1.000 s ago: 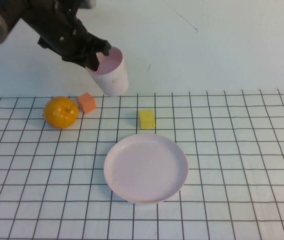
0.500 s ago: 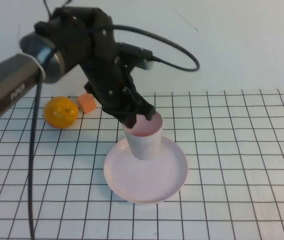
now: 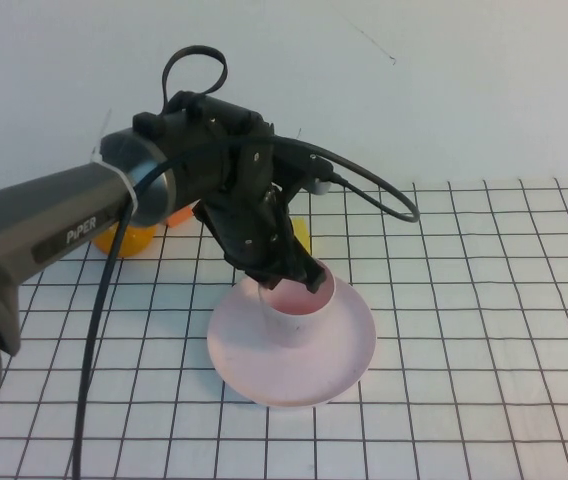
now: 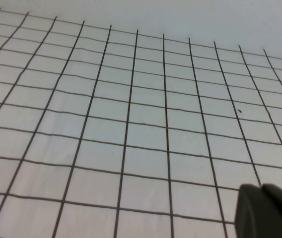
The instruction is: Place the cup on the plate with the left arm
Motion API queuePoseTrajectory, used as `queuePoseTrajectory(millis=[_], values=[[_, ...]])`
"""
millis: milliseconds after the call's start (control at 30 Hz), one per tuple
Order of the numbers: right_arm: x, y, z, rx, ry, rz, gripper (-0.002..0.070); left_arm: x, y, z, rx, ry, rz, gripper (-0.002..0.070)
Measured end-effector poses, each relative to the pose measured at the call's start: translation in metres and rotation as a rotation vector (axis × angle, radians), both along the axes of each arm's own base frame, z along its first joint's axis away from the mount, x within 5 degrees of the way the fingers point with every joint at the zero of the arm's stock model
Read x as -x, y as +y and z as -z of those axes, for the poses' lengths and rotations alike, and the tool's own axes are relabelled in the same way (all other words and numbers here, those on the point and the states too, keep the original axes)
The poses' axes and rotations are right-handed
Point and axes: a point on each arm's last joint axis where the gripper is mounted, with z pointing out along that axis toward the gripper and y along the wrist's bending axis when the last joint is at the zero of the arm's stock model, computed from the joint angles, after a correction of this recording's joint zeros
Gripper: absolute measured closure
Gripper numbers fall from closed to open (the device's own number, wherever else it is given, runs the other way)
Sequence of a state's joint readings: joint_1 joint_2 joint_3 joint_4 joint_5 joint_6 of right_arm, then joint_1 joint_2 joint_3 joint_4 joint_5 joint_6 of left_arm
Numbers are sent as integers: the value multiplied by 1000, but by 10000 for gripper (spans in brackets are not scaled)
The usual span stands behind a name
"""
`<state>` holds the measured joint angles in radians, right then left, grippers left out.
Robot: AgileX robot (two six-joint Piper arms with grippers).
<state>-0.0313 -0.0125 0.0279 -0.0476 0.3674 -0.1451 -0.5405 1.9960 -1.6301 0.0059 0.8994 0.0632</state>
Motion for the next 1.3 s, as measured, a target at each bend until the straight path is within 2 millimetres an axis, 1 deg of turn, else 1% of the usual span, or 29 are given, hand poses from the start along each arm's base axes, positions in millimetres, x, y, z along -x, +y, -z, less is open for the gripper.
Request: queuePoseTrajectory(millis=[133,367,467,533,567,633,700,767,800,867,1033,1133,1300], values=[[0,0,0,0,0,0,678,-1,1,2,-21,-12,9,664],[0,0,0,0,0,0,678,-3,-1,19,-45,42,4,664],[0,0,0,0,0,0,678,-3,-2,22,-41,51,1,655],[0,0,0,0,0,0,678,-5,-2,23,-32,51,-5,629],[0,0,0,0,0,0,678,-5,-3,26,-25,57,-9,601],[0,0,0,0,0,0,678,-6,-5,31,-11,76,-18,524],[0,0,0,0,0,0,678,-6,-7,34,-9,96,-26,424],[0,0,0,0,0,0,678,-8,-8,29,0,89,-38,347],[0,0,0,0,0,0,678,-9,-9,25,6,81,-40,323],[0,0,0,0,0,0,678,-13,-11,17,19,65,-52,300],[0,0,0,0,0,0,678,-17,-12,-11,40,10,-63,285],[0,0,0,0,0,0,678,-15,-8,-33,29,-22,-65,284],[0,0,0,0,0,0,678,-2,7,-83,-2,-105,-71,282]])
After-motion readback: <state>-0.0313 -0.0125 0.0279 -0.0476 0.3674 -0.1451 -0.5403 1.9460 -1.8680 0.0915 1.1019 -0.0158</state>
